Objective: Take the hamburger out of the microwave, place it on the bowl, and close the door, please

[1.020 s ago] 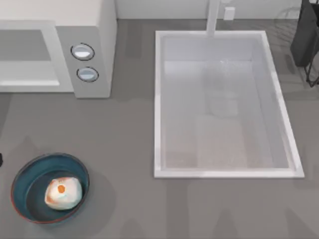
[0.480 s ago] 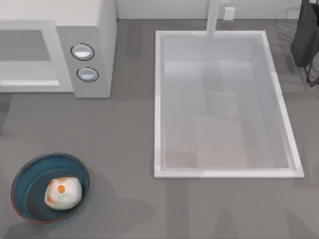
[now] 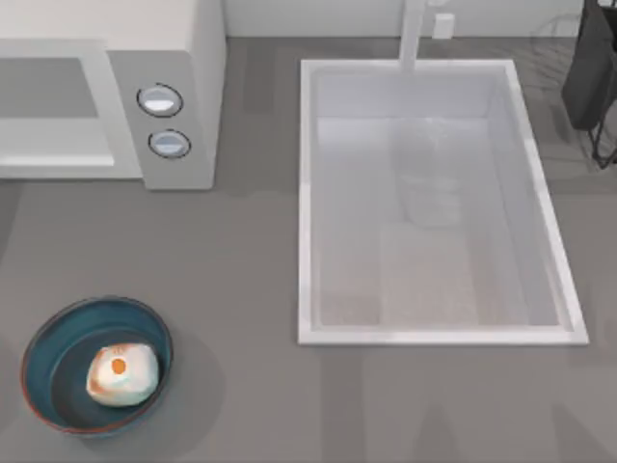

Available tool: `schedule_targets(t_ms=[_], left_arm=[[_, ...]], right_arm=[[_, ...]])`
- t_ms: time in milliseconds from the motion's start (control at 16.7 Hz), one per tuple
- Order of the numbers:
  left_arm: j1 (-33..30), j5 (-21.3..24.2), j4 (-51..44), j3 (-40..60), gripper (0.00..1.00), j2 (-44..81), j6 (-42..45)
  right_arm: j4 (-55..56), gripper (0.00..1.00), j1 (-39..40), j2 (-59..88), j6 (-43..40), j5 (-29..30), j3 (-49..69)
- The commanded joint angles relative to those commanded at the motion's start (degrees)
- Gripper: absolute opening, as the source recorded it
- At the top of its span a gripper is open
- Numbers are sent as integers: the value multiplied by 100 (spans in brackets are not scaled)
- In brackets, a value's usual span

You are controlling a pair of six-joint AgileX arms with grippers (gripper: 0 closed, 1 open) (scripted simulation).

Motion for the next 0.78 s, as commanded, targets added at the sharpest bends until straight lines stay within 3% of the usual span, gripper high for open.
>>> schedule_targets(t_ms=[180, 480, 780], left_arm=[[328, 248, -128, 258, 0, 367, 208], [312, 231, -100, 229, 0, 364, 208], [324, 244, 852, -418, 0, 664, 219]], right_arm=[[0, 100, 0, 0, 0, 0, 0], [0, 100, 0, 0, 0, 0, 0], [0, 100, 0, 0, 0, 0, 0]])
